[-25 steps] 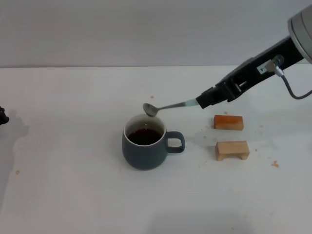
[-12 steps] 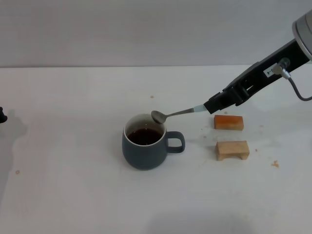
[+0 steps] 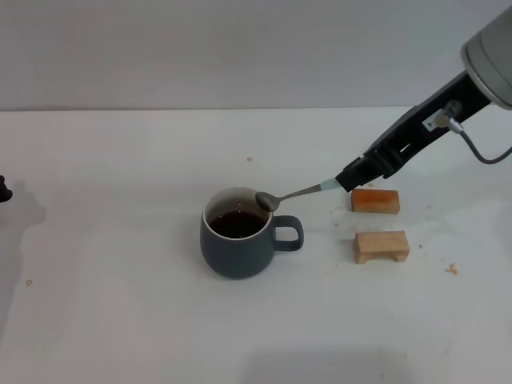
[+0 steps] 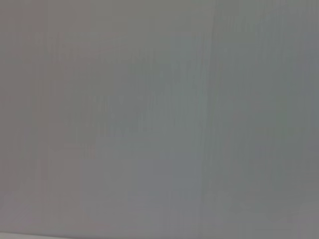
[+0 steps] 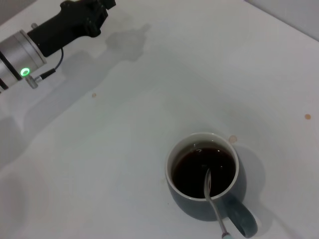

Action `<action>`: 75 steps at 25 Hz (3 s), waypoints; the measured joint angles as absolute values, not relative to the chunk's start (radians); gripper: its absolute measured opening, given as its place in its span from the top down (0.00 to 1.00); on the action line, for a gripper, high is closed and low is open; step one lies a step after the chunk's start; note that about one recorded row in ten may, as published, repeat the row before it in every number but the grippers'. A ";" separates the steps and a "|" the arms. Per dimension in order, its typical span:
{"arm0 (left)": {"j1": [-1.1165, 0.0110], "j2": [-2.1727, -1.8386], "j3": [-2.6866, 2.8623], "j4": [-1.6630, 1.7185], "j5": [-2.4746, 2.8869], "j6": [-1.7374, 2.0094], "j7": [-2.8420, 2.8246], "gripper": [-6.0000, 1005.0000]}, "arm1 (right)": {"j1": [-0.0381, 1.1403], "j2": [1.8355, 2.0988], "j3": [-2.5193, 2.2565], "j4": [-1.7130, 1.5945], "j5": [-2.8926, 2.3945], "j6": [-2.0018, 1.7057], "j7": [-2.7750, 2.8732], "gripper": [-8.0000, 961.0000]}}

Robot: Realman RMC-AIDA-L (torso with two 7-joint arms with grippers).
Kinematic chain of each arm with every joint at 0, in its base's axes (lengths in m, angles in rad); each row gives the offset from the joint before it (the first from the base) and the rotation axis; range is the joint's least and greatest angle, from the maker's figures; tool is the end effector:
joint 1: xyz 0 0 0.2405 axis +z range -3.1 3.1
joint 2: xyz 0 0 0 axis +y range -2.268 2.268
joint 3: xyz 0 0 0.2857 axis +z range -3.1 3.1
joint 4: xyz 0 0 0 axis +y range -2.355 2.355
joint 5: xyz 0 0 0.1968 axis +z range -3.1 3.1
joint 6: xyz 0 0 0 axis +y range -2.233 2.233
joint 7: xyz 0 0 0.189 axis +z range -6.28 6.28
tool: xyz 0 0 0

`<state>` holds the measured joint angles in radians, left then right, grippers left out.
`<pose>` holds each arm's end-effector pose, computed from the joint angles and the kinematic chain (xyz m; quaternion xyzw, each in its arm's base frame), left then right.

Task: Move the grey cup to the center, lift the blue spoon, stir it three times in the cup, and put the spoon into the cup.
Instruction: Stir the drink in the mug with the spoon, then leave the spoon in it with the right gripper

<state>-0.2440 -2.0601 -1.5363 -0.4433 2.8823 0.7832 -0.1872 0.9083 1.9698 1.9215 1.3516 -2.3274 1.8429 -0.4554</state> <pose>-0.4021 0.3673 0.0141 -0.6372 -0.3314 -0.2300 0.6566 0.1076 0.3879 -0.0083 -0.9430 0.3034 -0.1068 0.0851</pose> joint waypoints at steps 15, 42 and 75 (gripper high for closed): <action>-0.234 -2.066 -1.531 -0.436 2.882 0.801 -0.195 1.00 | 0.968 1.976 1.861 1.220 -2.358 1.758 -0.533 0.87; -0.204 -2.063 -1.528 -0.428 2.882 0.867 -0.207 1.00 | 1.100 2.012 1.771 1.007 -2.405 1.607 -0.574 0.87; -0.173 -2.060 -1.525 -0.428 2.883 0.946 -0.236 1.00 | 1.222 2.073 1.711 0.861 -2.461 1.497 -0.566 0.85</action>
<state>-0.1726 -2.0601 -1.5247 -0.4279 2.8829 0.9464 -0.2363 1.2215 2.0726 1.7114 0.8606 -2.4613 1.4967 -0.5663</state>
